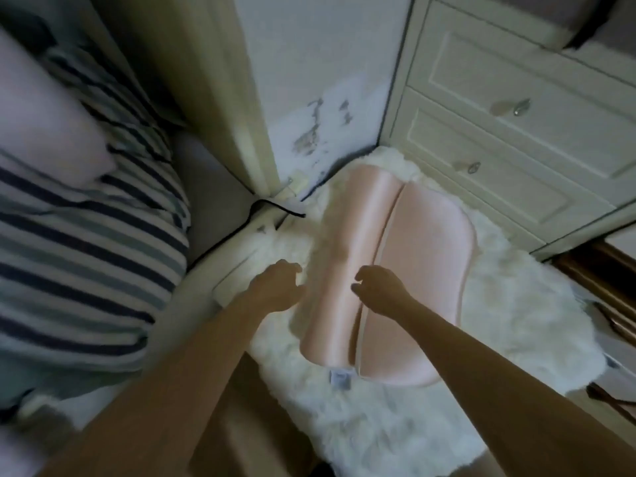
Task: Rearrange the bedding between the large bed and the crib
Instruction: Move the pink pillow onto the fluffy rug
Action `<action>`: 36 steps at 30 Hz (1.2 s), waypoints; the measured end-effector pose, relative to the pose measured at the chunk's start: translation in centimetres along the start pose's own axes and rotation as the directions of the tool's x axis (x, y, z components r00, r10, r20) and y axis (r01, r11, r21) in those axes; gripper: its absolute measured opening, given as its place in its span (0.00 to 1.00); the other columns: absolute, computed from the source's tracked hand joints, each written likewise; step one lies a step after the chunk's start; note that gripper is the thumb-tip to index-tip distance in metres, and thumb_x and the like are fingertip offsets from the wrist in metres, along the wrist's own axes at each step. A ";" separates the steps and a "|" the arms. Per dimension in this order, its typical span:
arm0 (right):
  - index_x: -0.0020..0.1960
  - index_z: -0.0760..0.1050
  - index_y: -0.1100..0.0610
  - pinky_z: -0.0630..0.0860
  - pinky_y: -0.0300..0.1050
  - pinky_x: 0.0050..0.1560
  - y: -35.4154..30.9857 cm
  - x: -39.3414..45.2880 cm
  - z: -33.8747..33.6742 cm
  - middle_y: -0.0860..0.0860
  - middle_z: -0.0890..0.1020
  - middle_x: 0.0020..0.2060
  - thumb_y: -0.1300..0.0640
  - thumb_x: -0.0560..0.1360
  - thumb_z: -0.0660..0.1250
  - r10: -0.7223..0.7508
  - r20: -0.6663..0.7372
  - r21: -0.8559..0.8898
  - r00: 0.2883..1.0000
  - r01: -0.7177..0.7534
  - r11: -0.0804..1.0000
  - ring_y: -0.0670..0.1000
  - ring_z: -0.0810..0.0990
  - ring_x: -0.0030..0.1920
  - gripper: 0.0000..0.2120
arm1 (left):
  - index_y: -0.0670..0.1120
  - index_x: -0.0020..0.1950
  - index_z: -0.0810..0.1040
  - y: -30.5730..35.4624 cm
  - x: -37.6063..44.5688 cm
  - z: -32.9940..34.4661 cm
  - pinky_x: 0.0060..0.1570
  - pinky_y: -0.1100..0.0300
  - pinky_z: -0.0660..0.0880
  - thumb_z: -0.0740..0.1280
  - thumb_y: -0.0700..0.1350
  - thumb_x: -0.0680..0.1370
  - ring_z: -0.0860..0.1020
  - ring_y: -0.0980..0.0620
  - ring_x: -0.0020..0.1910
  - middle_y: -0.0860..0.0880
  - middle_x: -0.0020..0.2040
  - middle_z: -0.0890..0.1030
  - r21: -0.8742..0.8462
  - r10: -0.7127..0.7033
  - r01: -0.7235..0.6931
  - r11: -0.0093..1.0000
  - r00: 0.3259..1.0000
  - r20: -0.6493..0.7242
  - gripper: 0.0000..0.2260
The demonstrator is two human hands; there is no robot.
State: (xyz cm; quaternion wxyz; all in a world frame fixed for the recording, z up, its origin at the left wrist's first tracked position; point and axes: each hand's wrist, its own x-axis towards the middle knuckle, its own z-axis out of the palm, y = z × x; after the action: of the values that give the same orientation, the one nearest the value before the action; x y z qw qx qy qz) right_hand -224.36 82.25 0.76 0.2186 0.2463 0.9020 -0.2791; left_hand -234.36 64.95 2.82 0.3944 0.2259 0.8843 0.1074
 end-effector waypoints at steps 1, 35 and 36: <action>0.61 0.75 0.58 0.70 0.44 0.60 -3.2 -0.4 -0.6 0.54 0.78 0.60 0.54 0.78 0.61 -0.059 -0.001 0.020 0.998 0.059 0.998 0.55 0.75 0.62 0.15 | 0.46 0.75 0.61 -1.4 -1.9 -2.0 0.70 0.53 0.61 0.61 0.55 0.80 0.63 0.48 0.72 0.45 0.75 0.62 0.039 -0.019 0.022 0.999 0.998 -0.063 0.26; 0.74 0.57 0.54 0.74 0.54 0.55 -76.4 -0.8 15.7 0.58 0.71 0.62 0.55 0.82 0.54 -0.828 0.527 -0.698 0.191 0.653 -0.294 0.59 0.75 0.56 0.21 | 0.44 0.77 0.53 -57.8 -29.1 -19.4 0.60 0.52 0.73 0.79 0.47 0.65 0.71 0.43 0.67 0.43 0.72 0.68 -0.784 -0.744 0.333 0.524 0.628 -0.229 0.49; 0.71 0.62 0.56 0.73 0.51 0.53 -76.7 -0.6 14.9 0.57 0.73 0.60 0.56 0.81 0.55 -0.851 0.487 -0.711 0.195 0.655 -0.256 0.58 0.76 0.55 0.18 | 0.42 0.72 0.65 -57.5 -29.1 -20.6 0.60 0.52 0.74 0.77 0.48 0.67 0.74 0.43 0.63 0.43 0.67 0.73 -0.717 -0.724 0.361 0.596 0.627 -0.286 0.38</action>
State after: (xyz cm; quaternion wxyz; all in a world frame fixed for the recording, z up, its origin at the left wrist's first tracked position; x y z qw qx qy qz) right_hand -263.49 17.50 20.29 -0.0148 -0.4947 0.8544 0.1583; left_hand -250.75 0.37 14.24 0.1837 -0.2481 0.9001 0.3076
